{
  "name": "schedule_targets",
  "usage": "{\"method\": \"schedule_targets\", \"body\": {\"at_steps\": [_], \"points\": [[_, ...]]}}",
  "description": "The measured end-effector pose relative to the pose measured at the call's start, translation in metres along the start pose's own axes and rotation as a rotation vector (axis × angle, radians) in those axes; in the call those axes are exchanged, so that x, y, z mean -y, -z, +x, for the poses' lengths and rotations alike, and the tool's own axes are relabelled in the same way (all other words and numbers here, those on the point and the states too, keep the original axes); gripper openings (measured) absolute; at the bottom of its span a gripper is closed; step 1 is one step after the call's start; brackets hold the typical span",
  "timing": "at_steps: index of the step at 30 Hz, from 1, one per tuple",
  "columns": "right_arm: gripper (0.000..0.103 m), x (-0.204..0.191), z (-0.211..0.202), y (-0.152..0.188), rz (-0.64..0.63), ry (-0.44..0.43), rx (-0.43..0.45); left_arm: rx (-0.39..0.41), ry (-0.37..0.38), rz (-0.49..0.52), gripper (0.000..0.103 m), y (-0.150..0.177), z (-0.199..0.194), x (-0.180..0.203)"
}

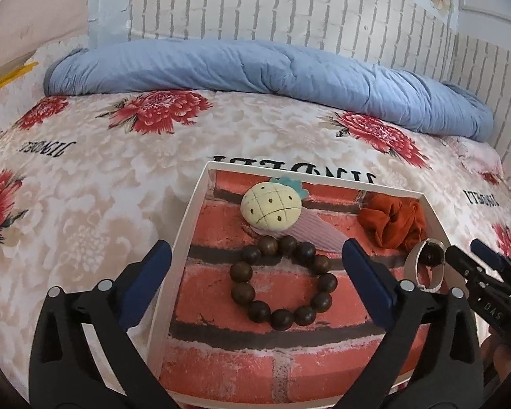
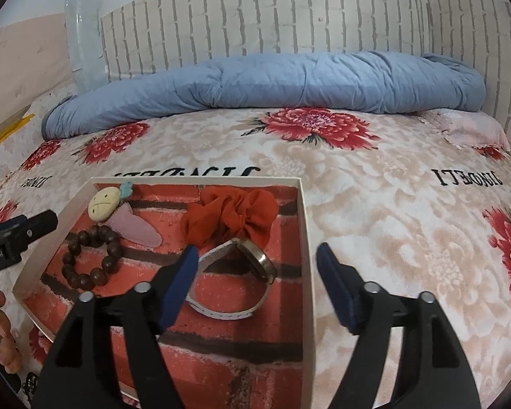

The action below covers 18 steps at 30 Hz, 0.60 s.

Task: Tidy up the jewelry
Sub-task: 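Withdraw both tools from the tray toward the remaining hair claws and clips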

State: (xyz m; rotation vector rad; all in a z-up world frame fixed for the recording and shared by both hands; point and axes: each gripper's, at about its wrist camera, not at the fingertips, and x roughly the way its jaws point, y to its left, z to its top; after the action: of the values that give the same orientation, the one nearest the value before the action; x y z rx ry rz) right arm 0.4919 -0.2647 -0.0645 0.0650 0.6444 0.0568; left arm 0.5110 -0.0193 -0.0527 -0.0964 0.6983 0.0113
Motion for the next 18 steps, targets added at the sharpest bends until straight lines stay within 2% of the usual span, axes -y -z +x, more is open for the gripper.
{"method": "schedule_targets", "body": {"at_steps": [7, 9, 13, 18], "points": [[0.08, 0.013, -0.01, -0.003, 0.045, 0.001, 0.018, 0.038, -0.023, 0.079, 0.098, -0.002, -0.022, 0.02], [0.084, 0.017, -0.011, -0.002, 0.062, 0.002, 0.018, 0.06, -0.031, 0.101, 0.098, -0.003, -0.031, 0.026], [0.086, 0.021, -0.012, 0.0, 0.084, 0.005, 0.017, 0.074, -0.032, 0.11, 0.098, -0.003, -0.036, 0.028], [0.086, 0.019, -0.011, 0.004, 0.072, 0.02, 0.01, 0.048, -0.043, 0.09, 0.098, 0.0, -0.03, 0.021]]}}
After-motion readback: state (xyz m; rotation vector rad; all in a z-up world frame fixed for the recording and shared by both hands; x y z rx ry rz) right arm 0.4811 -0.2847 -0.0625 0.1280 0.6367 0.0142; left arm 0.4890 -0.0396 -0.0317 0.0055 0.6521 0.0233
